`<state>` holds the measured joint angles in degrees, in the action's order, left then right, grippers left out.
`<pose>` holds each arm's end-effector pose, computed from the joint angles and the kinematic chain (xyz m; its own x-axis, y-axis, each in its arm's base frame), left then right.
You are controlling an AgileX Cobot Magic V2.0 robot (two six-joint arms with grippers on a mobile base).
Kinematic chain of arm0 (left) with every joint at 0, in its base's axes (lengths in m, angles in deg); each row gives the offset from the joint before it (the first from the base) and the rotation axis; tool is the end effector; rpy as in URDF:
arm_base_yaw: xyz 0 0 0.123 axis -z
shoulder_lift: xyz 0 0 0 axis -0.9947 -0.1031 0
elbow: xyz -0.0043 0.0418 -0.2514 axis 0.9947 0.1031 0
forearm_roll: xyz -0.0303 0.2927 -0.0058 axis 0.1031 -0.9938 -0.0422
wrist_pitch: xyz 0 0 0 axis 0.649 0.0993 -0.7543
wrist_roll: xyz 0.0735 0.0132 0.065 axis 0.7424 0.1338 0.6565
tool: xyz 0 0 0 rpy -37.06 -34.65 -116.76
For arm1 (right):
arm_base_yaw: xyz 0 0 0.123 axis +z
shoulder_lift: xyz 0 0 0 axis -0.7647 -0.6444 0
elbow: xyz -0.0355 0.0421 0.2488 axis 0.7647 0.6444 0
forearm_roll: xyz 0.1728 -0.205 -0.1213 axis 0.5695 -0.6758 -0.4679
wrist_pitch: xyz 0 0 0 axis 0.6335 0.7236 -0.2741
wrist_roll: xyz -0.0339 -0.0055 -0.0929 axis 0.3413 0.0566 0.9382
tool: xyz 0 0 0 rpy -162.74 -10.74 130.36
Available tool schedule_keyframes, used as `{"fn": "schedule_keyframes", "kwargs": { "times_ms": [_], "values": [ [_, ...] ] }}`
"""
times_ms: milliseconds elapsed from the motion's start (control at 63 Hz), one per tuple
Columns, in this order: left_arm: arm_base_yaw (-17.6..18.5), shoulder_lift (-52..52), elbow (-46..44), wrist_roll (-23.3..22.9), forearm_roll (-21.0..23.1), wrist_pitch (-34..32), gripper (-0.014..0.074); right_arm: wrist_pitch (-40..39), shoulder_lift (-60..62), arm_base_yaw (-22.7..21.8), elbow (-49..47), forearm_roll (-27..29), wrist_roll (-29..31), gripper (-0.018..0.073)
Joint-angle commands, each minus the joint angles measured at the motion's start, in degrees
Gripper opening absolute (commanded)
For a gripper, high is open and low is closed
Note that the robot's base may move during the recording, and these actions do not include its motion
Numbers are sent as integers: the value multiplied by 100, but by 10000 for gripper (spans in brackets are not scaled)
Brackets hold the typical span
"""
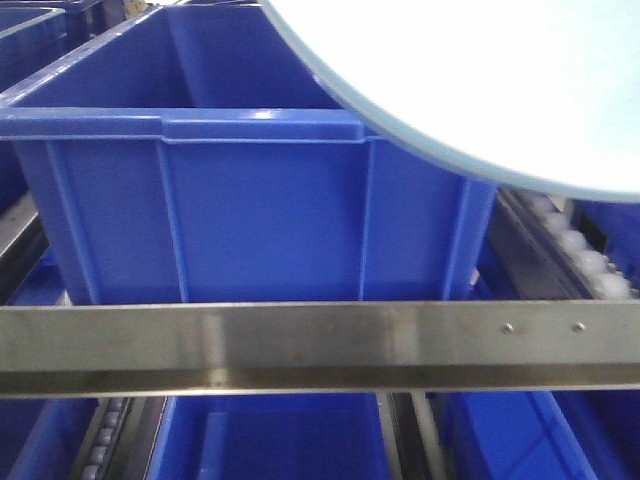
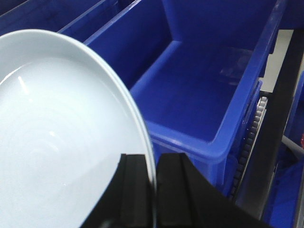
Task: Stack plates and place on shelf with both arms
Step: 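Lower the plate stack into the large blue bin with the right gripper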
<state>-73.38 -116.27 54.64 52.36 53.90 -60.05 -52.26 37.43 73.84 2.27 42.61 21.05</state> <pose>0.1730 -0.0363 0.2929 -0.3096 0.0590 -0.9490 0.2195 0.9756 -0.0110 0.1673 0.0908 0.3214 -0.2584 0.0174 -0.9659 -0.5085 0.8477 0.1513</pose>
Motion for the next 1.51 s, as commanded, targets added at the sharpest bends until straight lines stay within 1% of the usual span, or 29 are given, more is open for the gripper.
{"fn": "schedule_keyframes", "kwargs": {
  "times_ms": [0,1491],
  "values": [
    [33,-32,-162,-51,52,-472,84,-512,11,-1,-190,133,10,57],
    [33,-32,-162,-51,52,-494,84,-512,11,-1,-190,133,10,57]
  ]
}}
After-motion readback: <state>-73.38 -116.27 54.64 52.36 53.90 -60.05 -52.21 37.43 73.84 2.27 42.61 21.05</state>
